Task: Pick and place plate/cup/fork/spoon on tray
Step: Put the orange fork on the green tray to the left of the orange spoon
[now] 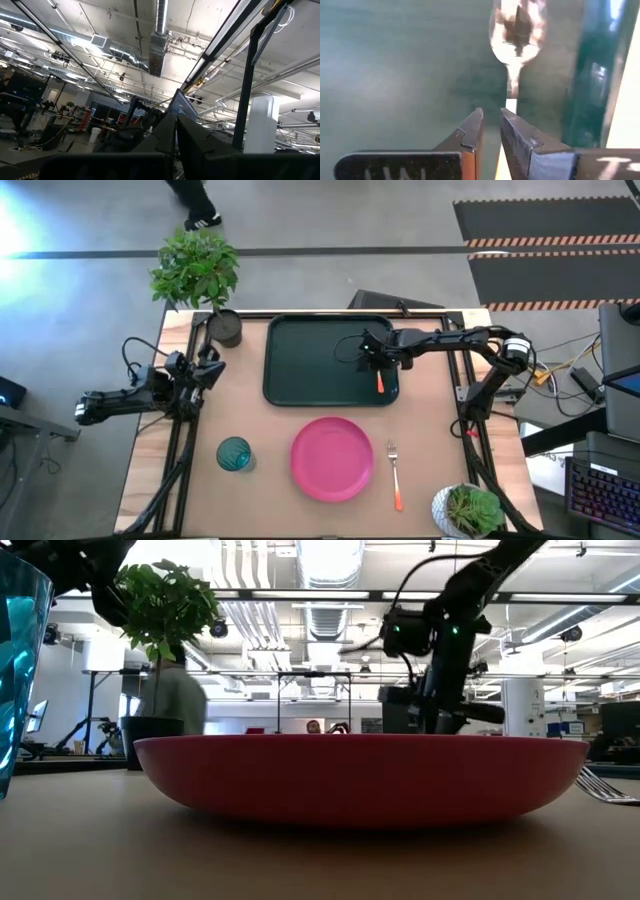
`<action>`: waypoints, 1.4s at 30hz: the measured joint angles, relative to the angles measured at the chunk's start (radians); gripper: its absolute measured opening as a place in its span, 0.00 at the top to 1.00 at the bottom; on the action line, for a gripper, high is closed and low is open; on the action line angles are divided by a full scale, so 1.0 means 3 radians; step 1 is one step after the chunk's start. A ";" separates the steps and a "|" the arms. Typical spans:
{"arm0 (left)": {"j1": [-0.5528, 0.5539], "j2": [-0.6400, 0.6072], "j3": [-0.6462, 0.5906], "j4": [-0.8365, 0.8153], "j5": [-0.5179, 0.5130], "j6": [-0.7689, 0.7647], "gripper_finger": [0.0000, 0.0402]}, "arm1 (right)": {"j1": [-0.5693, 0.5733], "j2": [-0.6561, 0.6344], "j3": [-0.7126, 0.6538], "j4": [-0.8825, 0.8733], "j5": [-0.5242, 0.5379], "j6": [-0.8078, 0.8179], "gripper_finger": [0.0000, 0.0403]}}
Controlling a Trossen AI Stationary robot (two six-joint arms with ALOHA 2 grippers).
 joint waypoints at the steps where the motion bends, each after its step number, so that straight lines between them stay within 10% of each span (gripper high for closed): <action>1: -0.0001 0.0000 0.0000 0.0000 0.0000 0.0000 1.00 | 0.0013 -0.0007 0.0061 -0.0071 -0.0064 -0.0050 0.86; 13: 0.0000 0.0004 0.0000 -0.0009 -0.0003 0.0000 1.00 | 0.0795 -0.0016 0.1119 -0.2216 -0.0415 0.0027 0.78; 28: 0.0000 0.0005 0.0000 -0.0014 0.0021 -0.0003 1.00 | 0.2579 -0.0014 0.1395 -0.2264 -0.0354 0.2485 0.61; 42: 0.0000 0.0005 0.0003 -0.0015 0.0083 -0.0009 1.00 | 0.3307 0.0368 0.1392 -0.1776 -0.0440 0.3681 0.59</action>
